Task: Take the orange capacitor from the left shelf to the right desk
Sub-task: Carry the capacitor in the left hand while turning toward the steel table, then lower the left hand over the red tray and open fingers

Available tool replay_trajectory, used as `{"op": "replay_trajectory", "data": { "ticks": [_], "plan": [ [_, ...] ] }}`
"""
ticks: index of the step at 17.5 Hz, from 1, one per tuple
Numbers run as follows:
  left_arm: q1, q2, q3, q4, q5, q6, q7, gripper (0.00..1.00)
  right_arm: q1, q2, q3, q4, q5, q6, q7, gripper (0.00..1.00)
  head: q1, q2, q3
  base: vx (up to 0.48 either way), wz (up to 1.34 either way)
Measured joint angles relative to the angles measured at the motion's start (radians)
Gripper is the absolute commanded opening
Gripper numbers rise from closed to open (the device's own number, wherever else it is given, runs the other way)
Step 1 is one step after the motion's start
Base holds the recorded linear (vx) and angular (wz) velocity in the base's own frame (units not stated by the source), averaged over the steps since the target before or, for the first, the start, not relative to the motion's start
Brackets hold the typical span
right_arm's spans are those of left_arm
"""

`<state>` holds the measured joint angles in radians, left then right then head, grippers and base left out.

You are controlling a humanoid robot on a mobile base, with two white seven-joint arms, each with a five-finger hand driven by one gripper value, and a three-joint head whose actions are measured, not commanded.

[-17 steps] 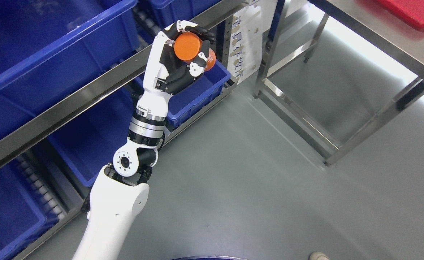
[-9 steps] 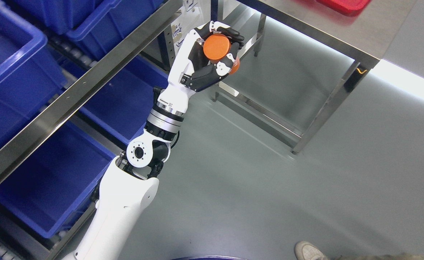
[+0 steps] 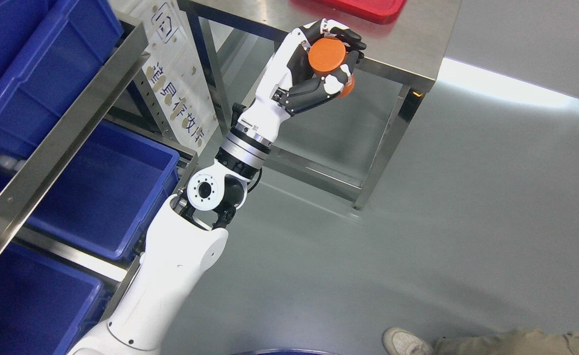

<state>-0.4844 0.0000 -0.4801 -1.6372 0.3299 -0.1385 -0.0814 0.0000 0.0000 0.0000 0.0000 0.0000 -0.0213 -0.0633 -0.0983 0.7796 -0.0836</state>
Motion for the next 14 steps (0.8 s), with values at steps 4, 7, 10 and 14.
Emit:
{"op": "replay_trajectory", "data": {
  "ticks": [4, 7, 10, 14],
  "plan": [
    [-0.073, 0.000, -0.014, 0.038, 0.012, 0.064, 0.000, 0.04, 0.000, 0.000, 0.000, 0.000, 0.000, 0.000, 0.000, 1.00, 0.0000, 0.000, 0.000, 0.227, -0.22],
    [-0.137, 0.000, -0.021, 0.083, 0.016, 0.090, 0.004, 0.04, 0.000, 0.000, 0.000, 0.000, 0.000, 0.000, 0.000, 1.00, 0.0000, 0.000, 0.000, 0.242, -0.19],
    [-0.196, 0.000, -0.027, 0.139, 0.018, 0.099, 0.008, 0.04, 0.000, 0.000, 0.000, 0.000, 0.000, 0.000, 0.000, 1.00, 0.0000, 0.000, 0.000, 0.245, -0.14],
    [-0.260, 0.000, -0.035, 0.241, 0.017, 0.100, 0.013, 0.04, 0.000, 0.000, 0.000, 0.000, 0.000, 0.000, 0.000, 1.00, 0.0000, 0.000, 0.000, 0.258, -0.11]
  ]
}}
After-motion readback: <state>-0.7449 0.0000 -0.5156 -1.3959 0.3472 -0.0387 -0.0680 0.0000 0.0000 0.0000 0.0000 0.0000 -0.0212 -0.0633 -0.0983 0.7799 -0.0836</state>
